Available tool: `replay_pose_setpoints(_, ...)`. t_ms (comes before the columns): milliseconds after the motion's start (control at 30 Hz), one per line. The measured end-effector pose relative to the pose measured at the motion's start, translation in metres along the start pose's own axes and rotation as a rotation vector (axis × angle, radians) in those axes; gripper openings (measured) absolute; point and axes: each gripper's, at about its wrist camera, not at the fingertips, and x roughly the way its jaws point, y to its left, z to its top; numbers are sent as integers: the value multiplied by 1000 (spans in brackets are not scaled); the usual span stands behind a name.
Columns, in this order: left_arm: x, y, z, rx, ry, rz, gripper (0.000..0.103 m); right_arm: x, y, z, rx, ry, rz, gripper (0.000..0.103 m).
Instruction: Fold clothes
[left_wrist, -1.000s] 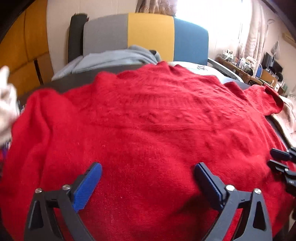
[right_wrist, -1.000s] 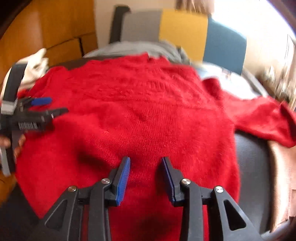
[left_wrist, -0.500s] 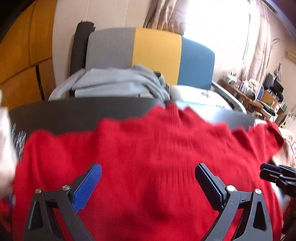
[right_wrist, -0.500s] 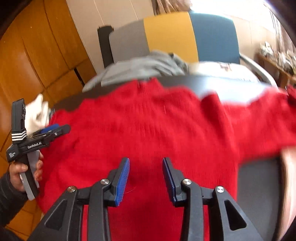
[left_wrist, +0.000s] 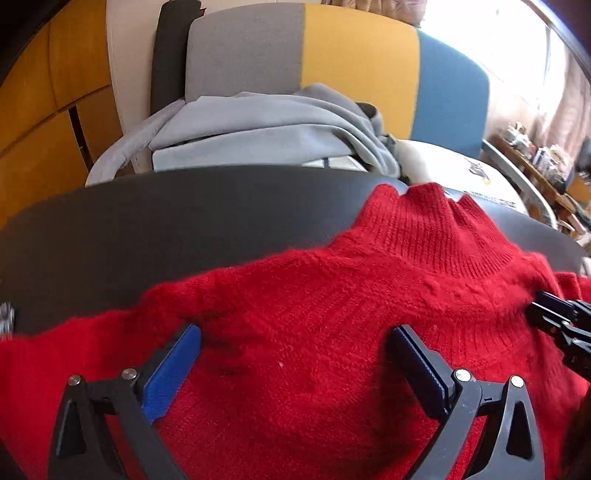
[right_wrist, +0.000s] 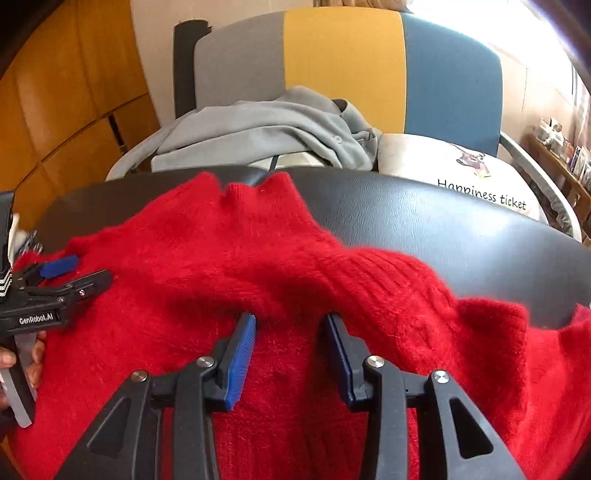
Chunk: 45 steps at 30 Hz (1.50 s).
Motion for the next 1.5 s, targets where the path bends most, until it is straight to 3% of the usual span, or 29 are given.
replay_pose_setpoints(200, 20, 8, 22, -13, -16, -5, 103, 47, -9, 44, -2, -28, -17, 40)
replay_pose_setpoints(333, 18, 7, 20, -15, -22, -8, 103, 9, 12, 13, -17, -48, -50, 40)
replay_pose_setpoints(467, 15, 3, 22, -6, -15, 14, 103, -1, 10, 6, 0, -48, -9, 48)
replay_pose_setpoints(567, -7, -2, 17, -11, -50, 50, 95, -3, 15, 7, -25, -31, -5, 50)
replay_pose_setpoints(633, -34, -10, 6, 15, -105, 31, 97, -13, 17, 5, -59, -44, -44, 43)
replay_pose_setpoints(733, -70, -20, -18, 47, -145, -48, 103, -57, 2, -6, -43, -175, -116, 42)
replay_pose_setpoints(833, -89, -32, -45, 75, -135, -125, 103, -105, -27, -26, -73, -255, -309, 47)
replay_pose_setpoints(933, -88, -40, -67, 88, -84, -170, 103, -127, -69, -48, -116, -229, -492, 49)
replay_pose_setpoints(1033, -73, -44, -81, 88, 10, -182, 103, -147, -130, -73, -47, -163, -615, 49)
replay_pose_setpoints(1200, -70, -49, -82, 106, 15, -148, 103, -188, -207, -109, 123, -148, -764, 49)
replay_pose_setpoints(1500, -68, -50, -83, 106, 3, -145, 103, -186, -249, -126, 247, -112, -752, 47)
